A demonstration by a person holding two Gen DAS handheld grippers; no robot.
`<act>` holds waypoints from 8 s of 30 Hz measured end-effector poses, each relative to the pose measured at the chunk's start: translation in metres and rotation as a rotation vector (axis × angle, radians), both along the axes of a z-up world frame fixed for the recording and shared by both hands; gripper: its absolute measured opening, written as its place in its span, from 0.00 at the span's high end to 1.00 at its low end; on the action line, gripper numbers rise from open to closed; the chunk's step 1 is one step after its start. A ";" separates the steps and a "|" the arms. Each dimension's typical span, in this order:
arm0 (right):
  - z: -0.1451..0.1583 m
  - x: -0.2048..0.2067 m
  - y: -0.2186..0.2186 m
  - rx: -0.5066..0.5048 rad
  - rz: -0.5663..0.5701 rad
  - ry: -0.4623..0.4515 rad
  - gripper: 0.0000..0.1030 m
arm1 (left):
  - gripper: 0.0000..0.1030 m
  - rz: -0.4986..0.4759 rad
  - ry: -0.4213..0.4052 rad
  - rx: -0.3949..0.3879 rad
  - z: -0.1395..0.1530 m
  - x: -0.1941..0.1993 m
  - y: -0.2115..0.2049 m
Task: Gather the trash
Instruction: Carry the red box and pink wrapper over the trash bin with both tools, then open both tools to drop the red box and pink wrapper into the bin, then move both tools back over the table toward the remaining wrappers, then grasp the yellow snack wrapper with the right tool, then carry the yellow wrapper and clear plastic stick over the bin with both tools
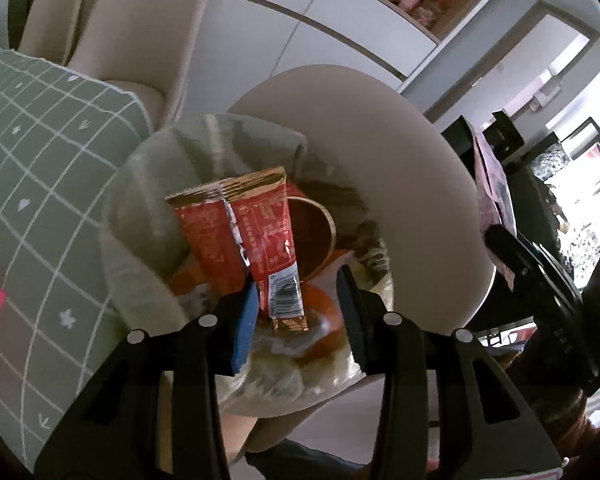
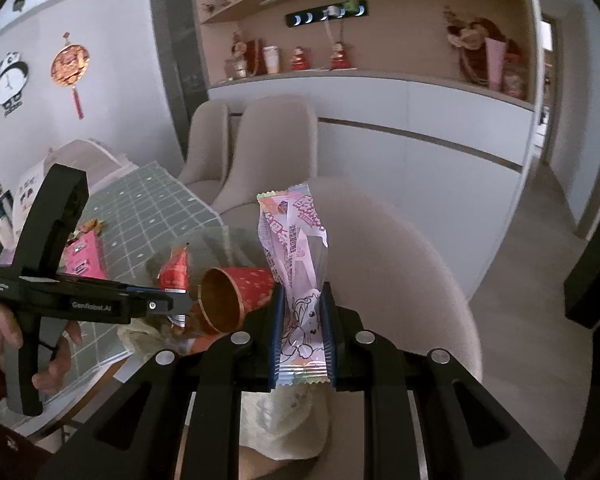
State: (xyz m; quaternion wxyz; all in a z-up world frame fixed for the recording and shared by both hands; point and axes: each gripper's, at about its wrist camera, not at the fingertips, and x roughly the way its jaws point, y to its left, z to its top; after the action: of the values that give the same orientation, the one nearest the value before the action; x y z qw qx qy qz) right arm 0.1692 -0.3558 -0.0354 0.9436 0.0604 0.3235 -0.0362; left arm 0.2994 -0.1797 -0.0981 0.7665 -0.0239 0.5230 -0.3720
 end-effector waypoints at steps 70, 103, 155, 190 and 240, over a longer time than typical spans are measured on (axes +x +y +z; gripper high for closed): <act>-0.075 0.114 0.063 -0.024 0.440 0.329 0.83 | 0.61 0.223 -0.124 -0.014 0.045 0.023 0.079; 0.001 0.076 0.174 0.017 0.279 0.113 0.56 | 0.61 0.889 -0.225 0.089 0.010 -0.043 0.391; -0.034 0.283 0.593 -0.032 0.802 0.228 0.65 | 0.87 0.970 -0.038 -0.022 -0.004 -0.113 0.535; 0.029 0.113 0.349 -0.025 0.574 0.093 0.89 | 0.87 0.636 -0.190 -0.016 0.063 -0.076 0.385; 0.038 -0.005 0.022 -0.022 0.016 -0.058 0.89 | 0.87 0.114 -0.217 -0.080 0.066 -0.013 0.014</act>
State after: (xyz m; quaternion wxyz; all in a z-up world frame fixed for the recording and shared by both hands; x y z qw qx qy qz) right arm 0.1640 -0.3338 0.0025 0.9534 0.0486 0.2961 -0.0303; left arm 0.2868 -0.1652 -0.0316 0.8368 -0.0440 0.4197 -0.3488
